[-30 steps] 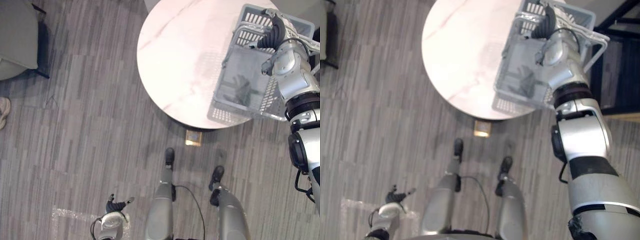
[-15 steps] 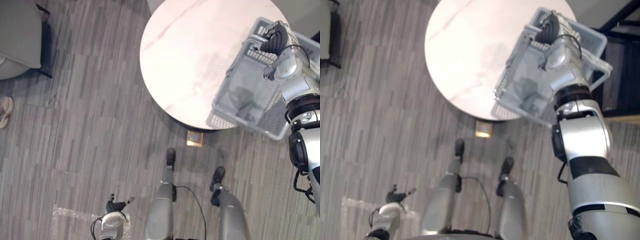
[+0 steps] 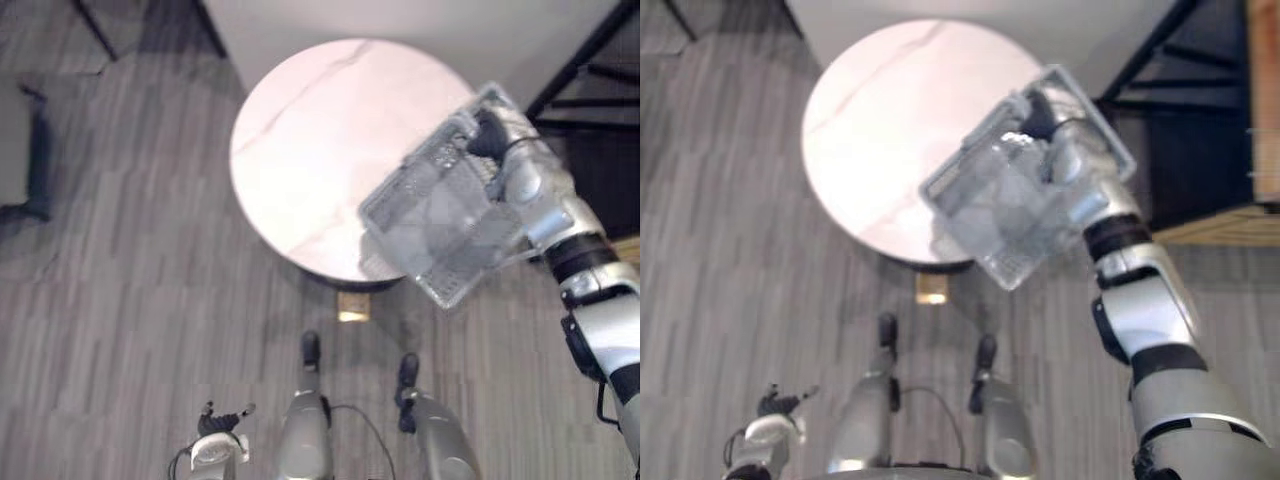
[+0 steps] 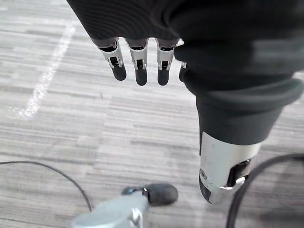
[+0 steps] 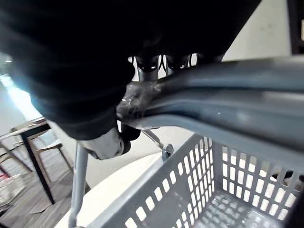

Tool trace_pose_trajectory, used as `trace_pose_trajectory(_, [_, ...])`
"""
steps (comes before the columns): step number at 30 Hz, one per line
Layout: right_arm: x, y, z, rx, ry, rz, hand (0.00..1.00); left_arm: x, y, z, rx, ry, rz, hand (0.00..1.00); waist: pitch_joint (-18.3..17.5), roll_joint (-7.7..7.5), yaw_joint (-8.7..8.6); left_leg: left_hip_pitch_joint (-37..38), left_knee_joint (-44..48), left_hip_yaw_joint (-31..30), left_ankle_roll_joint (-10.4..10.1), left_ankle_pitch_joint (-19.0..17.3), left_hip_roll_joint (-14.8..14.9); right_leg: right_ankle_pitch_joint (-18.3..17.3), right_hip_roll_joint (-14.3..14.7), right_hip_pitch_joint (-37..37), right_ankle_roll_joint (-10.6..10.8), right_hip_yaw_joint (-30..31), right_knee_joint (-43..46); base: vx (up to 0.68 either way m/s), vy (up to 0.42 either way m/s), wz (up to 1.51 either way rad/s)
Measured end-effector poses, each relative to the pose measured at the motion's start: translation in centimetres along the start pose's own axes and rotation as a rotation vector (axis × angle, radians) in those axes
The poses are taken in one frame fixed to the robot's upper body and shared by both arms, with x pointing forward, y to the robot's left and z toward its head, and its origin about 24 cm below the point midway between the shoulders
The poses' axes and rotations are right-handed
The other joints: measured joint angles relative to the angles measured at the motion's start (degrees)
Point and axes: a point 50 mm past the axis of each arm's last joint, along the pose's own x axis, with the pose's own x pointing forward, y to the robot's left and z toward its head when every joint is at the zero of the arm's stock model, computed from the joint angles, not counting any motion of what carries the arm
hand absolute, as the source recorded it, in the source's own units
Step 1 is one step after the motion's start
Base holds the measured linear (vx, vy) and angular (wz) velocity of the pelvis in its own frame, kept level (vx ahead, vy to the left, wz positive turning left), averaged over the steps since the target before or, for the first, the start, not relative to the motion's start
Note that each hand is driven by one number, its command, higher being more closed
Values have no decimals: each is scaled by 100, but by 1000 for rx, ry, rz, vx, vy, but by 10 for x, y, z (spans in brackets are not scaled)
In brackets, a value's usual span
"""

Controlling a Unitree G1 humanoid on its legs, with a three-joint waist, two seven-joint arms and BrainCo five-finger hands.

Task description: Pick vegetable in the basket

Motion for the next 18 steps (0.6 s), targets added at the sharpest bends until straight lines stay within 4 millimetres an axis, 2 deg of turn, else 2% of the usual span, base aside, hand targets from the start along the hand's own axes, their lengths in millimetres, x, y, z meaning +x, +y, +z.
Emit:
trace_pose_trajectory(2, [-10, 17, 9, 7, -63, 50, 100, 0, 0, -3, 7, 16, -4, 0, -197, -141, -161, 142, 0, 146, -33, -27, 67, 7, 71, 142, -10, 71, -104, 124, -61, -30])
trace_pose_trajectory(4, [-26, 36, 12, 35, -110, 107, 100, -1, -2, -6, 24, 21, -18, 0, -458, -239, -232, 262, -4, 318, -49, -38, 121, 29, 138, 228, -44, 184, -207, 100, -53, -32])
trace_pose_trajectory(7, [-45, 59, 20, 72, -166, 197, 100, -4, -2, -15, 53, 36, -30, 0, -756, -235, -327, 412, -5, 497, -59, -46, 177, 72, 220, 323, -103, 355, -329, 53, -34, -29])
trace_pose_trajectory(10, [-71, 86, 21, 95, -200, 318, 100, -8, -2, -31, 104, 76, -52, 0, -1099, -151, -421, 517, -6, 632, -59, -46, 217, 94, 270, 391, -130, 473, -409, 30, -28, -23])
trace_pose_trajectory(11, [-80, 94, 19, 92, -201, 366, 100, -10, -2, -37, 120, 93, -59, 0, -1215, -110, -482, 519, -7, 636, -69, -55, 237, 103, 291, 399, -142, 473, -427, 3, -16, -9])
trace_pose_trajectory(14, [-106, 111, 8, 79, -190, 476, 100, -14, -4, -46, 162, 119, -79, 0, -1340, -23, -500, 606, -6, 671, -113, -190, 331, 163, 389, 500, -165, 484, -523, -21, 0, -7])
trace_pose_trajectory(16, [-122, 119, 3, 78, -183, 537, 100, -16, -7, -51, 199, 122, -98, 0, -1383, -46, -499, 637, -5, 742, -138, -219, 324, 162, 379, 516, -161, 491, -532, -34, 25, -6])
trace_pose_trajectory(18, [-146, 136, -3, 95, -159, 627, 100, -19, -6, -60, 223, 141, -112, 0, -1457, -57, -503, 738, -5, 790, -120, -241, 266, 141, 319, 601, -112, 526, -533, -30, 47, -3])
